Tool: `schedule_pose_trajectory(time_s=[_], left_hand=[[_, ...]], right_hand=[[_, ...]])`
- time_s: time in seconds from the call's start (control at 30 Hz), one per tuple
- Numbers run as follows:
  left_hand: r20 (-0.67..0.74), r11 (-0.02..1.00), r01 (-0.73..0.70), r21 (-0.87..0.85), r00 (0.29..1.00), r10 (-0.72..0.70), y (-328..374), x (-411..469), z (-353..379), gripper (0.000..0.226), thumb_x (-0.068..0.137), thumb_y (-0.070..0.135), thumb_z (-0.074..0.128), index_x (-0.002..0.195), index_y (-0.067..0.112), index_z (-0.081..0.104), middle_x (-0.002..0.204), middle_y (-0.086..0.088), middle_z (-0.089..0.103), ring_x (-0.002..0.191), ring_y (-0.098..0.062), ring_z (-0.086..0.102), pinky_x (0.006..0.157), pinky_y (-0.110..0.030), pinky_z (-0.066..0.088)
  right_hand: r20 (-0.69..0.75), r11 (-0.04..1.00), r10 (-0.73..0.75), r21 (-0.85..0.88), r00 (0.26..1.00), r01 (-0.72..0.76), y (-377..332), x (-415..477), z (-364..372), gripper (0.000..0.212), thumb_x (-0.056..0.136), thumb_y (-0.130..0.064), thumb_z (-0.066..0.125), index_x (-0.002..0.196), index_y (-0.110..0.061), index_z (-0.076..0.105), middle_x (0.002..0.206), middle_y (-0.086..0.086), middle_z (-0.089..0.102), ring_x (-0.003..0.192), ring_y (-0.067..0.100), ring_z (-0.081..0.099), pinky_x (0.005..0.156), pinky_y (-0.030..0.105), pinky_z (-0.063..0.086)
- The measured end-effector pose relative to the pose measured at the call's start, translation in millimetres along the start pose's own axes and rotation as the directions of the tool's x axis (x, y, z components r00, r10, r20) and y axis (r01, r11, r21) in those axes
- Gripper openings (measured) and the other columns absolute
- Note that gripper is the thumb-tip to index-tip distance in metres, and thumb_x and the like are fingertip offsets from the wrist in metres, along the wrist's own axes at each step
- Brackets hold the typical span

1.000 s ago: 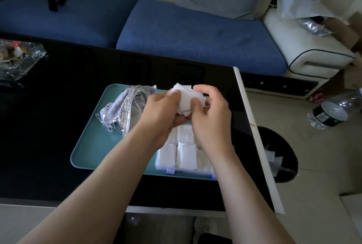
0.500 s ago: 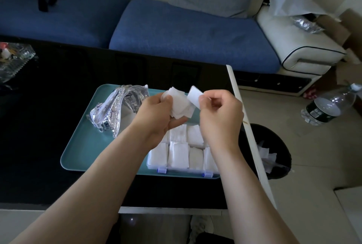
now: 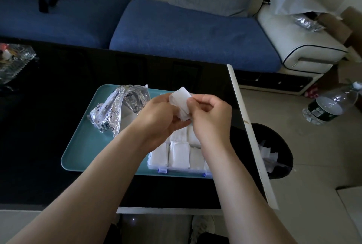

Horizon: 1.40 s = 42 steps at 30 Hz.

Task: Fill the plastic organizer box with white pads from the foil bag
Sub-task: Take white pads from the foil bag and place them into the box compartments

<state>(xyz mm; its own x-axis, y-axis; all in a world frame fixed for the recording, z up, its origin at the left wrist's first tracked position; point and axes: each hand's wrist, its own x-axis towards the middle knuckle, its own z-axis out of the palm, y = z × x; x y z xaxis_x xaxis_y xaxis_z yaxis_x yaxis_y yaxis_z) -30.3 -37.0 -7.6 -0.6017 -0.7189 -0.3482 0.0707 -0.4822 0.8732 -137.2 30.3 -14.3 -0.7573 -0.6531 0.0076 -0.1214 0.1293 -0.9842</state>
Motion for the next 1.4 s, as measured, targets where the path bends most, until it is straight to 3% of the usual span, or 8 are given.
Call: schedule_pose_trajectory(time_s=[0.1, 0.23, 0.4, 0.53, 0.73, 0.93, 1.23, 1.4], left_hand=[[0.013, 0.998, -0.038, 0.054, 0.999, 0.037, -0.4, -0.5, 1.4, 0.046, 0.092, -0.019, 0.038, 0.127, -0.005, 0.063, 0.115, -0.022, 0.076, 0.106, -0.028, 0.076, 0.094, -0.04, 0.062], [-0.002, 0.98, -0.103, 0.168, 0.994, 0.105, -2.2, 0.6, -0.8, 0.039, 0.1, -0.014, 0.046, 0.13, 0.003, 0.065, 0.116, -0.016, 0.078, 0.108, -0.027, 0.076, 0.098, -0.042, 0.061], [-0.036, 0.966, -0.13, 0.225, 0.989, 0.141, -3.1, 1.4, -5.5, 0.039, 0.099, -0.014, 0.049, 0.128, 0.004, 0.066, 0.114, -0.015, 0.078, 0.107, -0.026, 0.077, 0.096, -0.04, 0.062], [-0.062, 0.986, -0.088, 0.139, 0.993, 0.097, -2.9, 3.8, -7.6, 0.042, 0.102, -0.012, 0.044, 0.137, 0.003, 0.062, 0.125, -0.021, 0.073, 0.112, -0.03, 0.075, 0.097, -0.042, 0.061], [-0.134, 0.998, -0.03, 0.06, 0.99, 0.038, 2.2, 1.8, -7.8, 0.04, 0.102, -0.014, 0.042, 0.134, 0.002, 0.06, 0.127, -0.022, 0.068, 0.106, -0.035, 0.076, 0.085, -0.037, 0.064], [-0.081, 1.0, 0.005, -0.015, 0.997, -0.006, 5.0, -1.0, -5.8, 0.048, 0.094, -0.015, 0.032, 0.129, -0.001, 0.062, 0.121, -0.031, 0.071, 0.109, -0.04, 0.074, 0.098, -0.051, 0.06], [-0.071, 0.98, -0.083, 0.182, 0.993, 0.098, -4.1, 5.0, -10.1, 0.038, 0.105, -0.003, 0.049, 0.139, 0.009, 0.061, 0.125, -0.016, 0.073, 0.109, -0.029, 0.076, 0.095, -0.045, 0.062], [-0.107, 0.972, -0.108, 0.207, 0.985, 0.132, -2.8, 3.4, -9.1, 0.035, 0.107, -0.001, 0.048, 0.138, 0.006, 0.061, 0.121, -0.016, 0.074, 0.105, -0.028, 0.077, 0.09, -0.041, 0.064]], right_hand=[[0.006, 1.0, 0.012, -0.024, 1.0, -0.011, 1.4, -0.5, 0.9, 0.012, 0.093, -0.018, 0.078, 0.104, -0.021, 0.077, 0.092, -0.009, 0.076, 0.083, 0.004, 0.074, 0.073, 0.021, 0.062], [0.077, 0.98, -0.092, -0.168, 0.993, 0.104, 2.4, -1.9, 1.1, 0.031, 0.091, -0.02, 0.077, 0.121, -0.024, 0.069, 0.108, -0.011, 0.066, 0.09, 0.003, 0.066, 0.065, 0.005, 0.049], [0.089, 0.931, -0.251, -0.25, 0.964, 0.265, 5.2, -2.0, 0.2, 0.02, 0.093, -0.017, 0.078, 0.113, -0.017, 0.074, 0.096, -0.014, 0.07, 0.088, -0.012, 0.063, 0.064, 0.005, 0.048], [0.073, 0.986, -0.11, -0.119, 0.991, 0.118, 3.1, 1.0, -4.7, 0.012, 0.095, -0.017, 0.077, 0.106, -0.019, 0.074, 0.089, -0.007, 0.076, 0.079, -0.001, 0.073, 0.062, 0.011, 0.054], [0.071, 0.982, 0.112, 0.144, 0.991, -0.121, -6.0, 6.7, -15.0, 0.023, 0.098, -0.014, 0.07, 0.119, -0.024, 0.072, 0.094, -0.01, 0.078, 0.083, 0.001, 0.076, 0.06, 0.012, 0.056], [0.173, 0.997, -0.041, -0.065, 0.984, 0.053, -5.1, -0.5, -10.2, 0.018, 0.101, -0.012, 0.067, 0.115, -0.022, 0.072, 0.092, -0.009, 0.076, 0.082, -0.002, 0.073, 0.06, 0.008, 0.051], [0.122, 0.936, -0.23, -0.245, 0.965, 0.254, 6.9, 2.5, -5.0, 0.022, 0.102, -0.019, 0.067, 0.124, -0.022, 0.072, 0.115, -0.009, 0.069, 0.095, -0.005, 0.062, 0.07, 0.003, 0.049], [0.066, 0.928, -0.273, -0.244, 0.96, 0.281, 6.3, 2.9, -6.7, 0.021, 0.094, -0.015, 0.078, 0.114, -0.021, 0.077, 0.095, -0.011, 0.073, 0.085, -0.003, 0.069, 0.065, 0.007, 0.052]])
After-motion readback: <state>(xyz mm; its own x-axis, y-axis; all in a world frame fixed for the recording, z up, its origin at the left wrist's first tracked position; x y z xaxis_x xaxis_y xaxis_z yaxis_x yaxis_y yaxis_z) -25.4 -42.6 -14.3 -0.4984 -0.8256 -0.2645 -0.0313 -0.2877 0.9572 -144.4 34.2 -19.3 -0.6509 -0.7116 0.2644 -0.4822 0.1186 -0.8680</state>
